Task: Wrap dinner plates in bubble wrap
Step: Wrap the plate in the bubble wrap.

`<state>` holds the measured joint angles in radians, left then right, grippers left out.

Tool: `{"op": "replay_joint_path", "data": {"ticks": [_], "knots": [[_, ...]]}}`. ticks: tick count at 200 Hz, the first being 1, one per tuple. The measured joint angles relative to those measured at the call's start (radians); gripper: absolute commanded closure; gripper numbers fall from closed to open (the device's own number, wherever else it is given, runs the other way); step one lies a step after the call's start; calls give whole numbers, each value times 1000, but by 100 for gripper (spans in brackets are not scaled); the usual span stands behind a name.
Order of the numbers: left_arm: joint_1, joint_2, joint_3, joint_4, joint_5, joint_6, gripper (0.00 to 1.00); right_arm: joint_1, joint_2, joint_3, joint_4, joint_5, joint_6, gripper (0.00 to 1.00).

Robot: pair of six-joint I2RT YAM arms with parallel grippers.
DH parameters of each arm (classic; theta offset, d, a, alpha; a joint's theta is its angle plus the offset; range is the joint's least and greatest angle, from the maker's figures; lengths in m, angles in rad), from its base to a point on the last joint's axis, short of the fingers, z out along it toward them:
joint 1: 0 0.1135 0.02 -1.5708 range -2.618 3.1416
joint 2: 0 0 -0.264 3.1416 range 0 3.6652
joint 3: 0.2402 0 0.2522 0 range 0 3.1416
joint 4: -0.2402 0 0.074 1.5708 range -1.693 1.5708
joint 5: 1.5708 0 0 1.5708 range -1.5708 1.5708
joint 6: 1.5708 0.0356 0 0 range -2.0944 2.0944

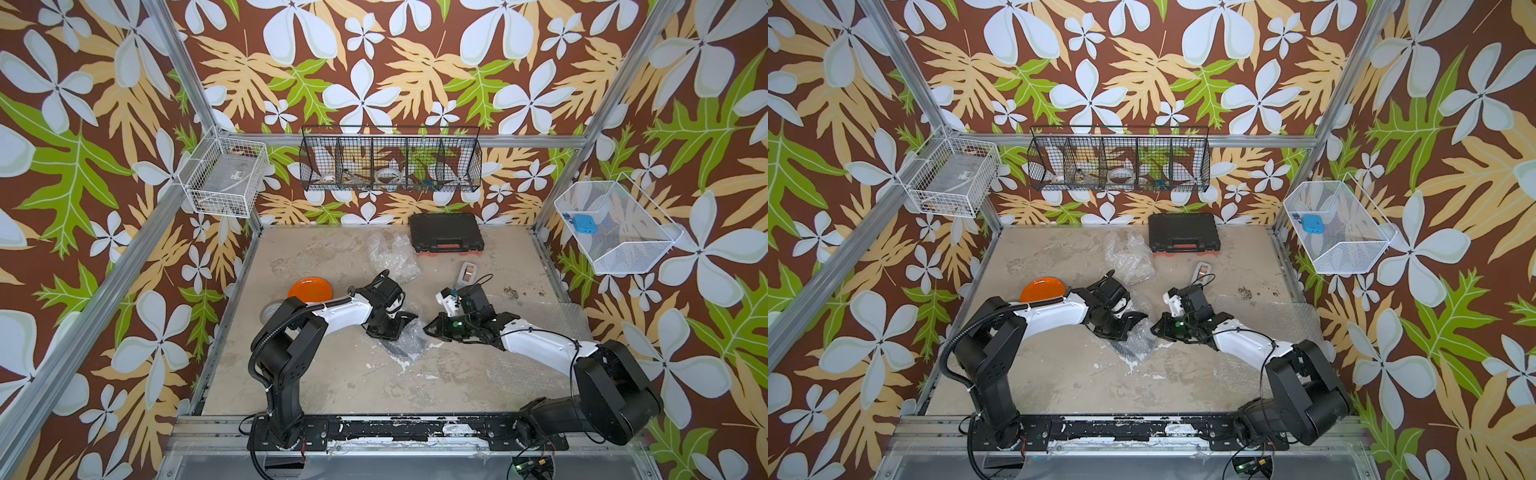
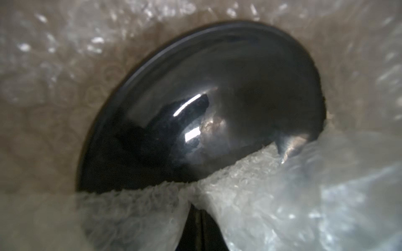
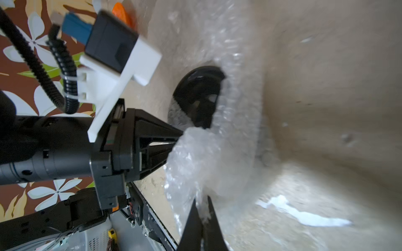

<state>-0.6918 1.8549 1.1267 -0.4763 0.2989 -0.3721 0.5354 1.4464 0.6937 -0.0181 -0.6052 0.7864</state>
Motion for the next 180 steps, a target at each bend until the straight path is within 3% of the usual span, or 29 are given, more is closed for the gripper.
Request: {"op": "replay_joint_path", "data": {"ticks": [37, 77, 130, 180], "knots": [[1, -11, -21, 27, 18, 14, 95, 100, 152, 71, 92, 3, 55, 100], [5, -44, -41, 25, -5, 29, 95, 127, 274, 53, 167, 1, 92, 100], [18, -183, -41, -2, -12, -36, 90, 164, 220, -96, 330, 10, 211, 100], [-49, -216, -200, 99, 86, -183, 93, 194, 173, -143, 372, 50, 327, 100]]}}
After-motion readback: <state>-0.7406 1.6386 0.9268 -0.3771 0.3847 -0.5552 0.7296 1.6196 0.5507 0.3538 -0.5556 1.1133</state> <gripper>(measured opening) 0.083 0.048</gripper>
